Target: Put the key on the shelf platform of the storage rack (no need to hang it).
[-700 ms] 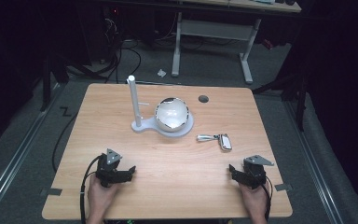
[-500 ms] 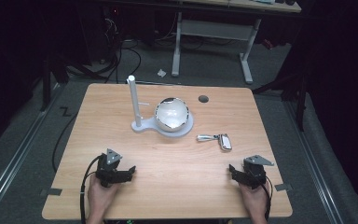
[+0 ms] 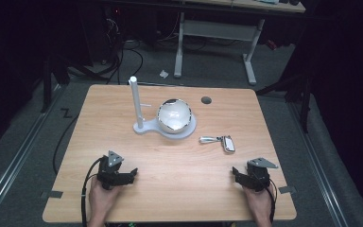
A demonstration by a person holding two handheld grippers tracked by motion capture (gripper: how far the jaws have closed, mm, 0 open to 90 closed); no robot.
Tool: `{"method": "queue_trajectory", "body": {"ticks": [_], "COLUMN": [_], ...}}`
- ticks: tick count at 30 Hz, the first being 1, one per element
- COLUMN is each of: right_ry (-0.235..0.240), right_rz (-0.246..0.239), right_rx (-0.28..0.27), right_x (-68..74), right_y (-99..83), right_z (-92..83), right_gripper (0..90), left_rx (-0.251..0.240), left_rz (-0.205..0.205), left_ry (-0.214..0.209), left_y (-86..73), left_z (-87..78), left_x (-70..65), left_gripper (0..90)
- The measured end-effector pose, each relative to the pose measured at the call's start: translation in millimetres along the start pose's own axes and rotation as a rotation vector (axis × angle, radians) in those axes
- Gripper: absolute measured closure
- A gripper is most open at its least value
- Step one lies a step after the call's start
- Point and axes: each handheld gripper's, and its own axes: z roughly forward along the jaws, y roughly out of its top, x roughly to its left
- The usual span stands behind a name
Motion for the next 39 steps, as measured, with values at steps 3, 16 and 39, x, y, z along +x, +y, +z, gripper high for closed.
{"method": "queue_trajectory", "body": {"ticks": [3, 16, 39], "right_ry": [0.001, -0.001, 0.039], "right_rz": [-0.003, -0.011, -0.045], "right_rx": [-0.002, 0.004, -0.016], "right_x": [0.3, 2.3, 13.2], "right_y": [-0.6, 0.1, 25.0], "right_z": [-0.7, -2.7, -11.7], "right_gripper": [35.4, 42.5, 46.0], "left_rx": [0.000, 0.000, 0.000], "left_rz": [0.000, 0.000, 0.000], "left_ry": [0.000, 0.000, 0.000], "left_y": [0.0, 0.0, 0.0], "left_z": [0.0, 0.0, 0.0], "left_x": [0.0, 0.0, 0.0], "left_gripper": [14.7, 14.8, 15.0]}}
